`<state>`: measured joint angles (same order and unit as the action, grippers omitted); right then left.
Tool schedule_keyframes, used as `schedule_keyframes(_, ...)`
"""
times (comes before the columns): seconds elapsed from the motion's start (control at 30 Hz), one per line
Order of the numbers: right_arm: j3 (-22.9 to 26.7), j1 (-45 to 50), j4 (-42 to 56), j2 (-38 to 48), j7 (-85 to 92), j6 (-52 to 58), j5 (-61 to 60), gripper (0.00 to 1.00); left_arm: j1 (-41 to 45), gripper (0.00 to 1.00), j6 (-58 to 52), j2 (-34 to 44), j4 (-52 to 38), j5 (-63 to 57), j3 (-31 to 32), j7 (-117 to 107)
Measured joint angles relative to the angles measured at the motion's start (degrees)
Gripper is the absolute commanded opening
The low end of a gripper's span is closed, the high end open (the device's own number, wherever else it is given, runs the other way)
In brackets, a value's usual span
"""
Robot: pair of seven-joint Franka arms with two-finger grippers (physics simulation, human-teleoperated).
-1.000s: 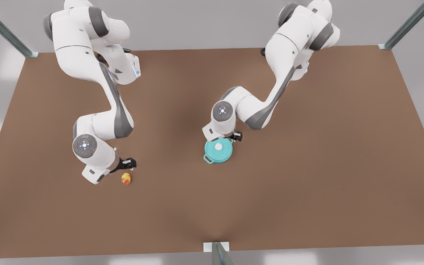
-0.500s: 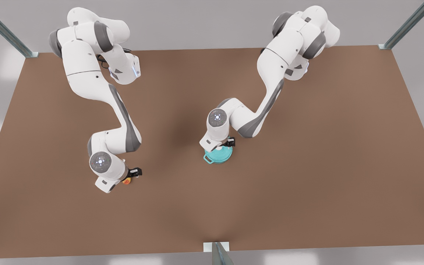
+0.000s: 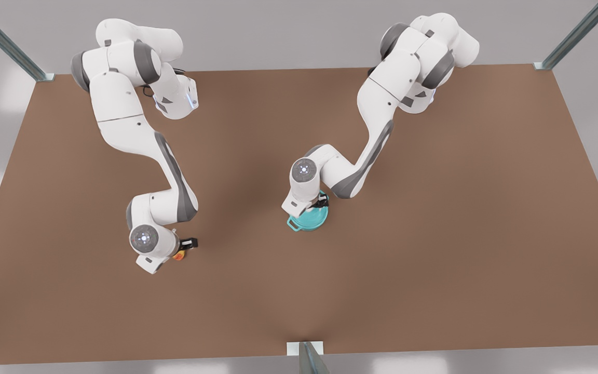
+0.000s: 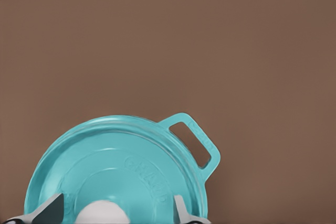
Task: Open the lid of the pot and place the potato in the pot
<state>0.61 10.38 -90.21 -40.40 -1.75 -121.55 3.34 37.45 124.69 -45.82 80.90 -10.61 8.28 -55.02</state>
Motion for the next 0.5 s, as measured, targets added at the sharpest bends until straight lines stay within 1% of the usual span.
schedule_keyframes(0.07, 0.00, -0.26, -0.84, -0.27, 0.12, -0.71, -0.04, 1.00, 0.00, 0.70, -0.08, 0.32, 0.04, -0.30, 0.06, -0.81)
schedule_keyframes(0.13, 0.03, -0.46, -1.68, -0.23, 0.28, -1.82, -0.07, 1.00, 0.00, 0.64, -0.40, 0.58, -0.11, -0.52, 0.08, -1.57)
schedule_keyframes(0.23, 0.01, -0.48, -3.05, 0.55, 0.53, -3.44, -0.13, 1.00, -0.01, 0.53, -1.78, 1.19, -0.62, -0.47, 0.10, -2.36)
schedule_keyframes(0.33, 0.00, -0.45, -7.17, 2.87, 0.72, -6.67, -0.19, 1.00, -0.23, 0.53, -3.98, 2.05, -0.99, -0.30, 0.13, -2.66)
schedule_keyframes(0.4, 0.00, -0.45, -8.95, 3.37, 0.84, -8.90, -0.19, 1.00, -1.69, 0.53, -6.35, 2.64, -3.06, 0.08, 0.06, -2.41)
schedule_keyframes(0.5, 0.00, -0.45, -9.57, 3.38, 0.98, -11.67, -0.20, 1.00, -9.94, 0.53, -10.07, 3.61, -5.29, 0.82, 0.07, -0.41)
